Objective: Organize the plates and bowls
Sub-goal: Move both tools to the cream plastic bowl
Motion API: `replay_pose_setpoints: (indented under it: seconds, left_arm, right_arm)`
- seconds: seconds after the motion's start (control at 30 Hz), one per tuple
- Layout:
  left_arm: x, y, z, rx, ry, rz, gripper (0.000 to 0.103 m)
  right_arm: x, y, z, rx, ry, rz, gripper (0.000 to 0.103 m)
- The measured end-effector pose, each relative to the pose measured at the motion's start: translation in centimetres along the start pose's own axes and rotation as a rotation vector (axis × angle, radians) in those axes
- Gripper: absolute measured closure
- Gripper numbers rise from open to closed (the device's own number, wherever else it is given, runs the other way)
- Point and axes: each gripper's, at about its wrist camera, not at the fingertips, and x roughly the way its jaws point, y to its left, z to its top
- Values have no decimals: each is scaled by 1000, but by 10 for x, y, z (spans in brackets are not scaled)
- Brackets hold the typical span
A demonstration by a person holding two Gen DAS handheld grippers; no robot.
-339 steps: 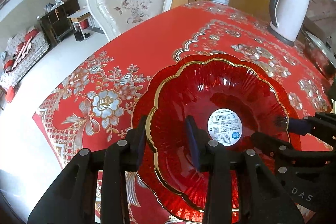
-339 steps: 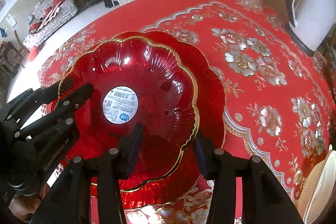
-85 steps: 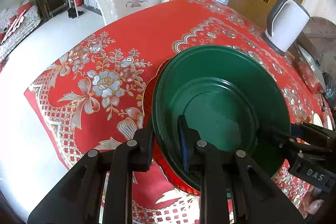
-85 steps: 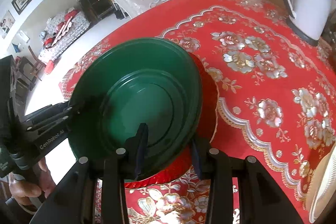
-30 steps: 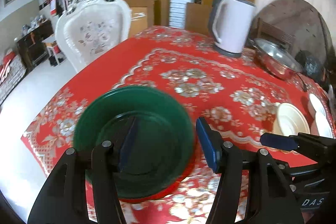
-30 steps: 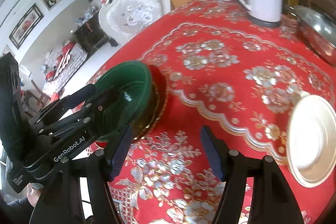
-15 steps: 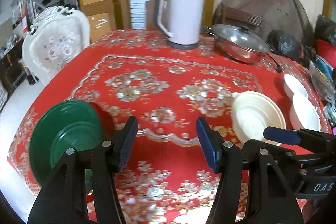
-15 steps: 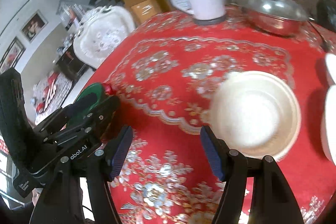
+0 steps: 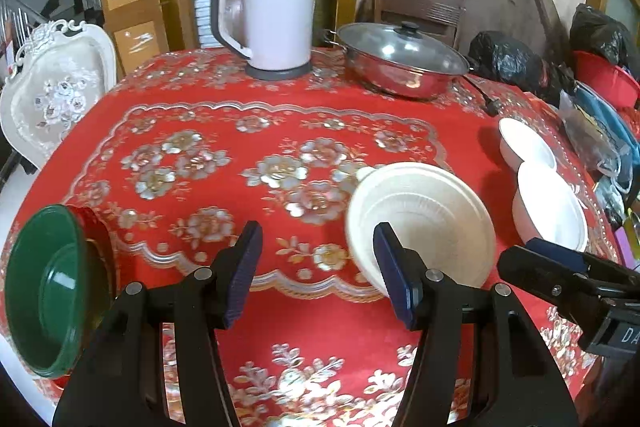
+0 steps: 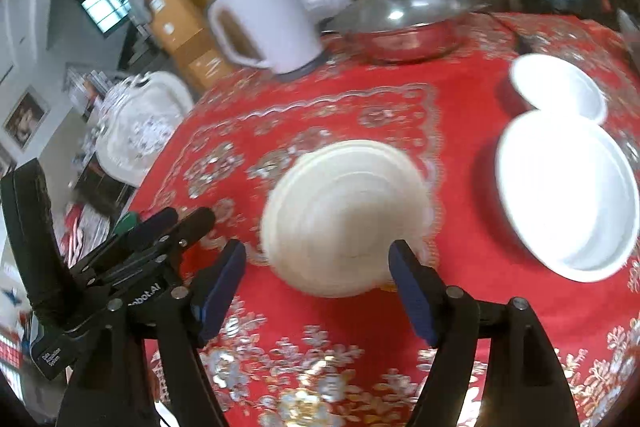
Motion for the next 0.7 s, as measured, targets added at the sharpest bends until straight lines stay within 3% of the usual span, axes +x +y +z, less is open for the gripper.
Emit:
replay_pose_setpoints:
  seconds: [0.27,0.7]
  left_arm:
    - [17,-5,4,-30,21,-8,45]
    - [58,1,7,-61,114,-15,45]
  right_arm:
    - [6,-30,-1,85,5,7,29]
    - [33,-47,8,113,37,-5,29]
